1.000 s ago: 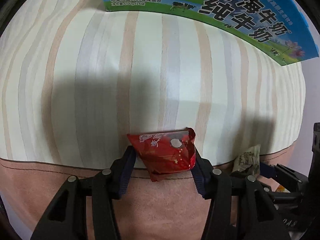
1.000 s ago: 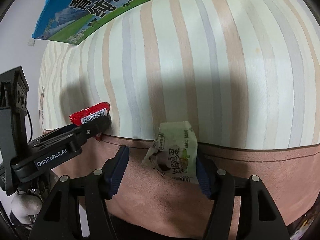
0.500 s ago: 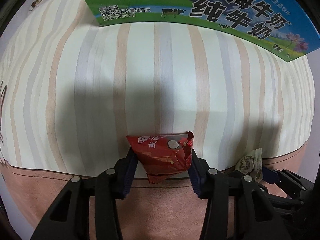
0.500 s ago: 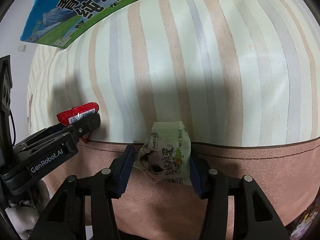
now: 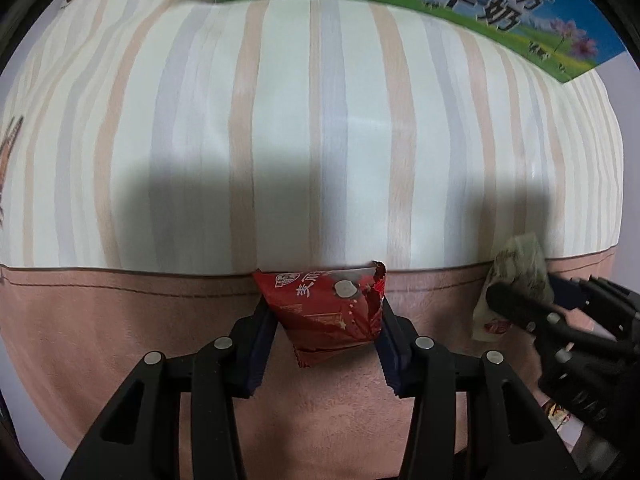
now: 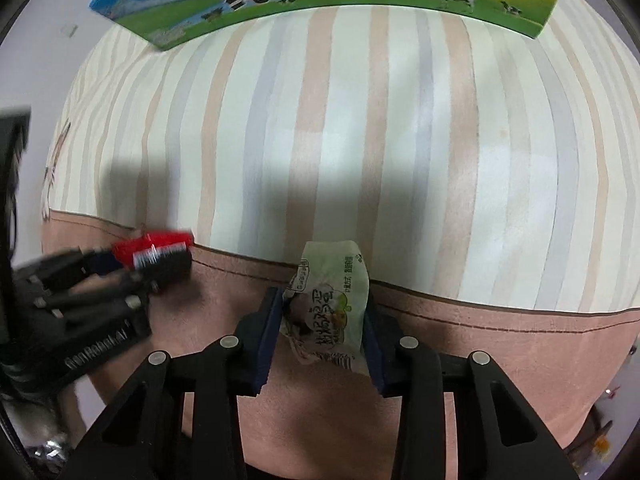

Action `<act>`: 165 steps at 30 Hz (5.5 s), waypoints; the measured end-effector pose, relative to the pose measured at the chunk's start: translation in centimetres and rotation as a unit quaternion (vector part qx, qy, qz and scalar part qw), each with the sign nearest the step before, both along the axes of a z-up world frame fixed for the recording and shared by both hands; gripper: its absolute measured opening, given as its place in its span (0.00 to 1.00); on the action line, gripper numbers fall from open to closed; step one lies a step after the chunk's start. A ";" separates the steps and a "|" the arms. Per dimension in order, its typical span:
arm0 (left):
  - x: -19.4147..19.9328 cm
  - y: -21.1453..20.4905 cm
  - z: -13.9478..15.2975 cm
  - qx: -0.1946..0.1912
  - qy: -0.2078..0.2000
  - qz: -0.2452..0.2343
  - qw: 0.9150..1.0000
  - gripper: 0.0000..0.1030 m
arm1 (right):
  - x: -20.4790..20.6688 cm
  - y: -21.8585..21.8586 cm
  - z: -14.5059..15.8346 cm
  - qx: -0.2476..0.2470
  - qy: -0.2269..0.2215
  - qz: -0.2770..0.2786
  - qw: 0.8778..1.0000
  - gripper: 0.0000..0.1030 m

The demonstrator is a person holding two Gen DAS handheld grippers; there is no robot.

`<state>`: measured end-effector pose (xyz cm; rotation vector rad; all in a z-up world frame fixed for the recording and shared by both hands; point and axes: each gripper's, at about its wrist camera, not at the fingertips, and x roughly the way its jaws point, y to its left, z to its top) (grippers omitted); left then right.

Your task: Organize snacks

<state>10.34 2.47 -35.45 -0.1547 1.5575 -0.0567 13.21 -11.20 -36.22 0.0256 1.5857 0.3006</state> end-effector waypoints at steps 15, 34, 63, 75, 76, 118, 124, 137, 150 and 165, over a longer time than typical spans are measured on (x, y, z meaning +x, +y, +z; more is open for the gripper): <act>0.4 -2.2 0.2 0.003 0.001 0.008 1.000 0.42 | -1.0 1.7 -0.8 -0.059 -0.038 0.030 0.997 0.51; -0.8 -1.5 6.0 -0.004 -0.029 0.016 0.999 0.42 | -3.5 2.7 6.2 -0.038 -0.101 0.020 0.994 0.37; 19.5 1.1 23.9 -0.057 -0.163 -0.015 0.985 0.42 | 15.5 -2.3 24.3 0.037 -0.225 -0.041 0.973 0.37; 29.3 5.1 14.7 -0.019 -0.047 0.021 0.998 0.42 | 26.6 -3.1 17.3 -0.026 -0.147 -0.057 0.987 0.37; 29.6 5.3 14.2 -0.017 -0.041 0.024 0.999 0.43 | 27.1 -3.3 16.6 -0.029 -0.140 -0.059 0.988 0.37; 18.9 3.6 19.4 0.029 -0.187 0.034 0.981 0.95 | 18.9 -3.9 20.8 -0.065 -0.219 -0.075 0.971 0.93; 13.7 3.6 22.4 0.038 -0.235 0.036 0.971 0.95 | 13.9 -4.0 23.6 -0.062 -0.264 -0.078 0.959 0.97; 2.3 2.2 29.3 0.050 -0.313 0.038 0.948 0.95 | 1.0 -4.3 31.1 -0.042 -0.349 -0.069 0.934 0.98; -5.7 0.8 33.3 0.071 -0.368 0.036 0.927 0.95 | -9.1 -5.0 37.0 -0.037 -0.400 -0.065 0.913 0.99; -7.4 1.1 33.5 0.080 -0.377 0.054 0.921 1.00 | -10.8 -5.2 37.7 -0.024 -0.406 -0.065 0.911 1.00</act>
